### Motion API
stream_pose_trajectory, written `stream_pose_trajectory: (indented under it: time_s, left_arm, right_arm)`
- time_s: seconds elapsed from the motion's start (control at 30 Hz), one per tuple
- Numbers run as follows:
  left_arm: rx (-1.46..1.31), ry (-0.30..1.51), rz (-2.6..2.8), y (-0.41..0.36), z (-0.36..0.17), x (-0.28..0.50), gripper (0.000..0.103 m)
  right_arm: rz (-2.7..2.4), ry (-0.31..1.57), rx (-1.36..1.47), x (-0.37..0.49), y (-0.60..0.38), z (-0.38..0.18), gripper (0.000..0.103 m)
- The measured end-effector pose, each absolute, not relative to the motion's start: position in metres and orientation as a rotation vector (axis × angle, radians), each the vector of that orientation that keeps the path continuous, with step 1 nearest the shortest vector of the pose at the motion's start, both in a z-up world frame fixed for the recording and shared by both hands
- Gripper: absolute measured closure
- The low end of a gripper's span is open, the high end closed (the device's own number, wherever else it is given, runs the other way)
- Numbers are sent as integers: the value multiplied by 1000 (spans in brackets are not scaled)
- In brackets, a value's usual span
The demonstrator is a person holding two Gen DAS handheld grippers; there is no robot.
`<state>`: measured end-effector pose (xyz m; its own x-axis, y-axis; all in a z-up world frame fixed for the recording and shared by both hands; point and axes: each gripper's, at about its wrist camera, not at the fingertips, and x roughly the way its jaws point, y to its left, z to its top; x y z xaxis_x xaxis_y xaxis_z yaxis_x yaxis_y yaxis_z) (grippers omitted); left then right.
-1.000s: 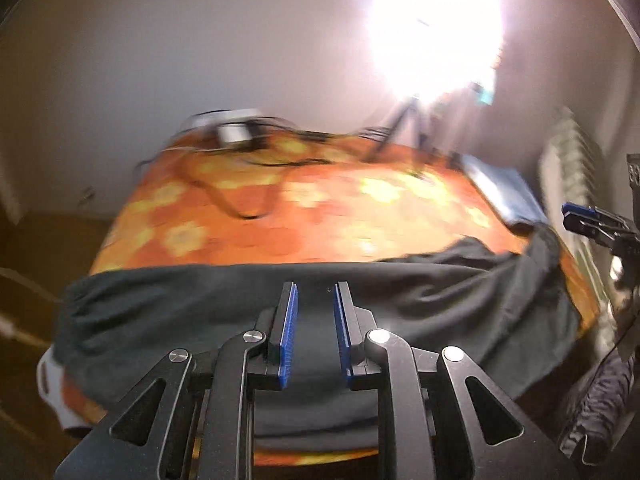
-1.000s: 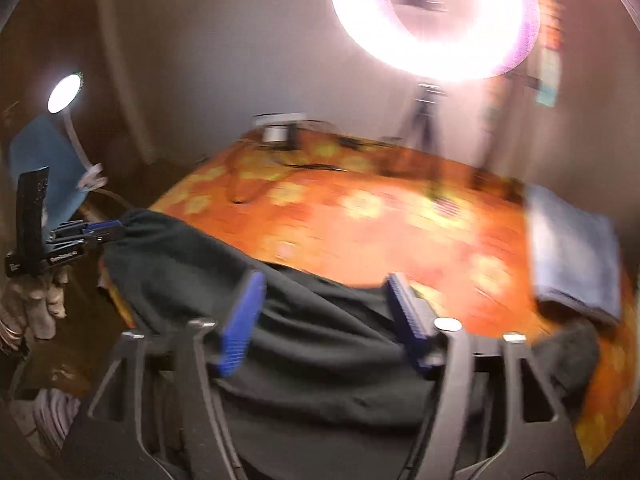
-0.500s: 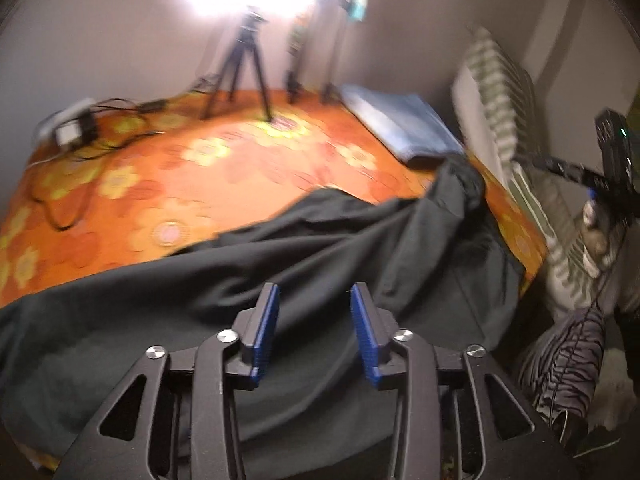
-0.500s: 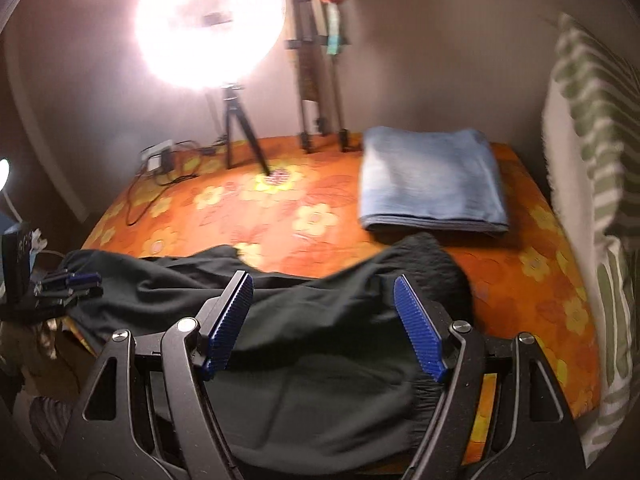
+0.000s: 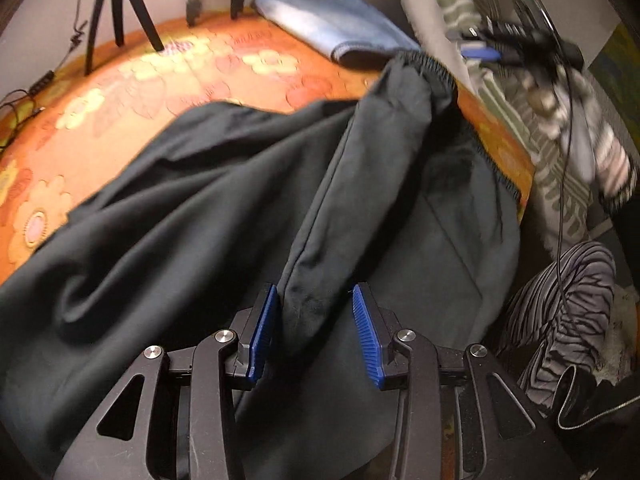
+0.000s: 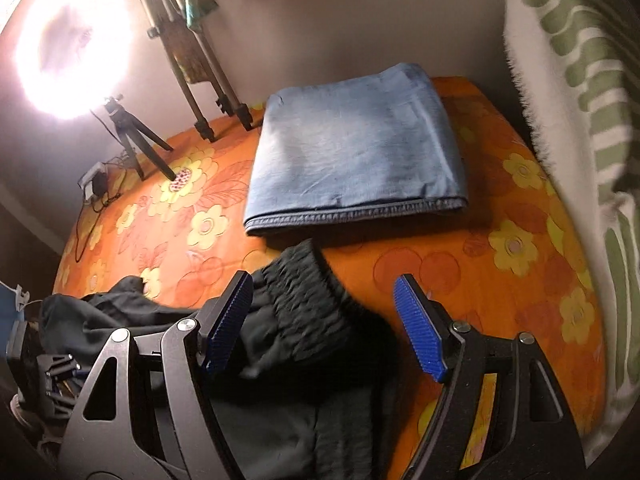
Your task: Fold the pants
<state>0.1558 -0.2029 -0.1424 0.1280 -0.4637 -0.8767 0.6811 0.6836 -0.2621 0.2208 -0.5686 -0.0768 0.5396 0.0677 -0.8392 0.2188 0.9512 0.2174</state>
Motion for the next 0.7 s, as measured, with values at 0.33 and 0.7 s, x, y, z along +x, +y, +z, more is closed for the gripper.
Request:
stream_pose_trajectory:
  time_s: [0.33, 0.7]
  left_arm:
    - [248, 1205, -803, -208, -153, 161, 61]
    - [262, 1174, -797, -208, -155, 156, 61]
  right_arm:
    - [-1, 1117, 267, 275, -559, -127, 27]
    - [63, 1103, 254, 267, -544, -127, 82]
